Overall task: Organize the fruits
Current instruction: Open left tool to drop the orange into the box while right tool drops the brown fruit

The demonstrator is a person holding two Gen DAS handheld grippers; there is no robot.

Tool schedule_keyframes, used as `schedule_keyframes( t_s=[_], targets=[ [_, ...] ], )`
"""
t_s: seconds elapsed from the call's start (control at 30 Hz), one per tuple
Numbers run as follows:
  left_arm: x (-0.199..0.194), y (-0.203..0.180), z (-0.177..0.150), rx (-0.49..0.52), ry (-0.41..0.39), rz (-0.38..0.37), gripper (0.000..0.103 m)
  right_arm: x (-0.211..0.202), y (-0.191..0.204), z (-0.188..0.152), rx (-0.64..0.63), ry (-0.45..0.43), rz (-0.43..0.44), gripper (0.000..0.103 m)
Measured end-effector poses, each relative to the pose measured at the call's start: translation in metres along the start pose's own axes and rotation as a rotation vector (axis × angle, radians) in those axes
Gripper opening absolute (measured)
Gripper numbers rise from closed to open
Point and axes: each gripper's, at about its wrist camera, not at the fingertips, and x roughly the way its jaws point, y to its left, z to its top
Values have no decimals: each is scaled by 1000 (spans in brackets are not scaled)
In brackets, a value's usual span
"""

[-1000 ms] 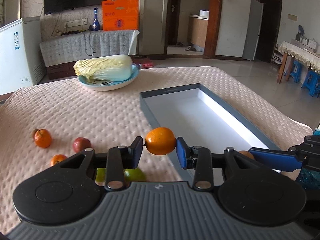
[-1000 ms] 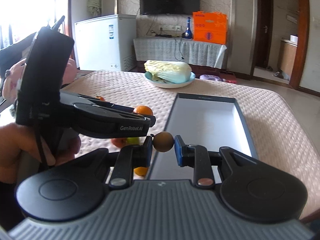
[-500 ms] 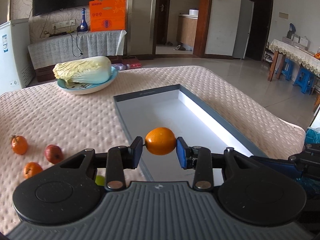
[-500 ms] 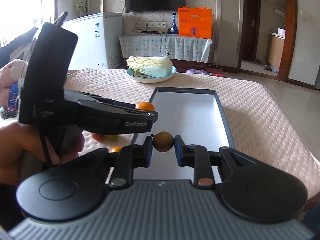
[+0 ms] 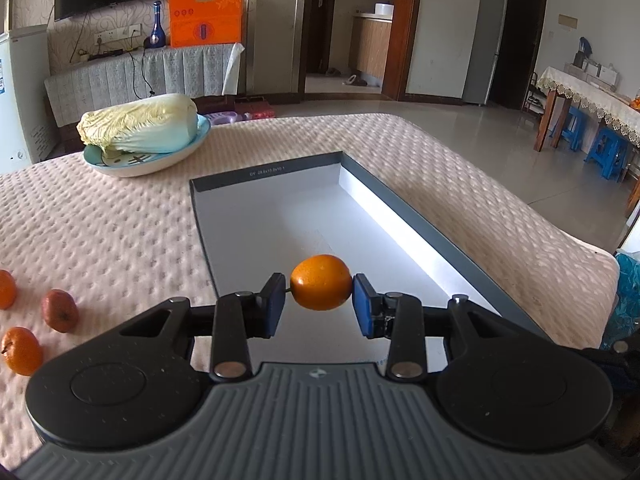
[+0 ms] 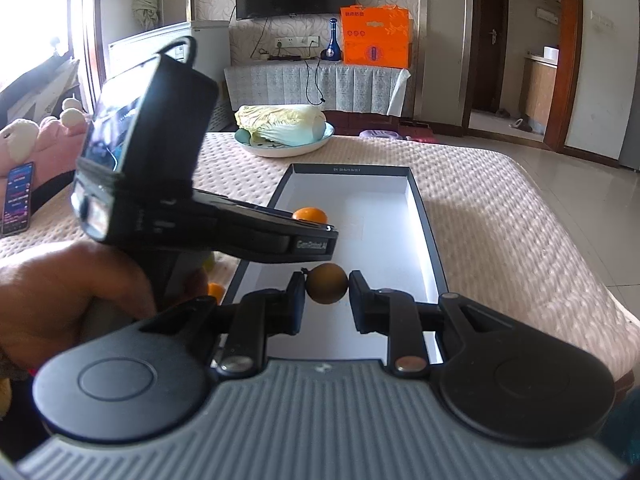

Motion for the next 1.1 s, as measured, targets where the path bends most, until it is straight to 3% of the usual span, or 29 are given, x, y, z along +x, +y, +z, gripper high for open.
schedule_keyframes(
  t_s=[0.43, 0.67, 0.87, 1.1],
  targets=[
    [-1, 1, 2, 6, -17, -3, 46, 10, -3, -2, 12, 13, -26, 26],
    [-27, 25, 3, -14, -67, 13, 48, 27, -11, -1, 47, 29, -61, 26],
    [-49, 56, -2, -55, -76, 36, 48, 41, -6, 3, 54, 30, -79, 26],
    [-68, 67, -15, -23, -63, 55, 48, 58, 0, 7, 79, 61, -90, 27]
  ],
)
